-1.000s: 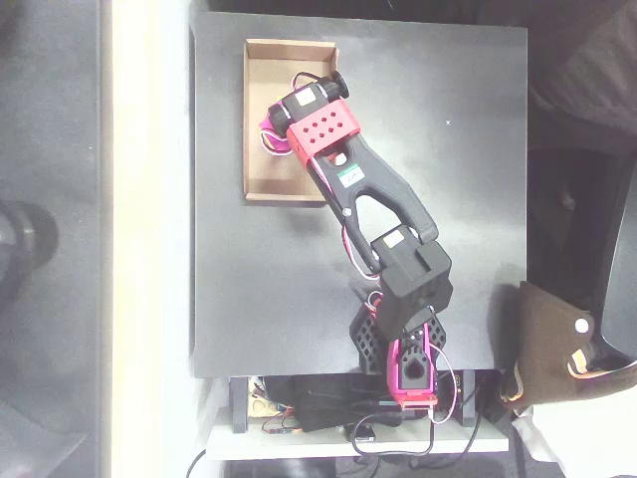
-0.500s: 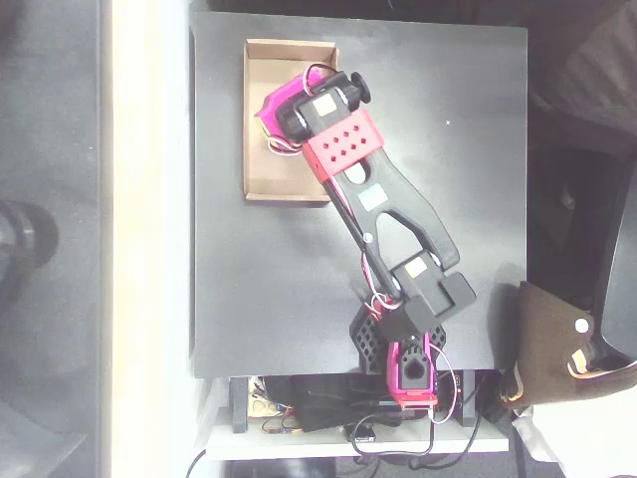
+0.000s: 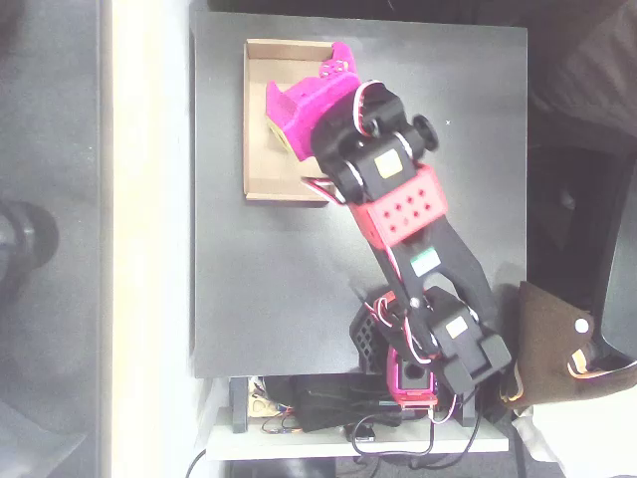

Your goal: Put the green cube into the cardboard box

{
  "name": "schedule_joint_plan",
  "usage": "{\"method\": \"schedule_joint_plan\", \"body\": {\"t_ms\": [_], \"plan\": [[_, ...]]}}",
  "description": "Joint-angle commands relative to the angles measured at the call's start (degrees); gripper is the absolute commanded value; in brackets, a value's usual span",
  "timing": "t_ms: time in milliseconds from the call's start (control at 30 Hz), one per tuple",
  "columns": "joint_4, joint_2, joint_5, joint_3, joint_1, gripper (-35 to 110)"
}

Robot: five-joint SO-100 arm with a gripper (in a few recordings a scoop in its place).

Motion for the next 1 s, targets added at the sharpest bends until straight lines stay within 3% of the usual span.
{"method": "schedule_joint_plan", "body": {"t_ms": [0,600,967], "plan": [[-0.35,6.77,-0.18,-0.97,1.85,39],[-0.26,20.3,-0.18,0.09,30.23,36],[0.44,23.91,0.44,8.88,37.09,9]]}}
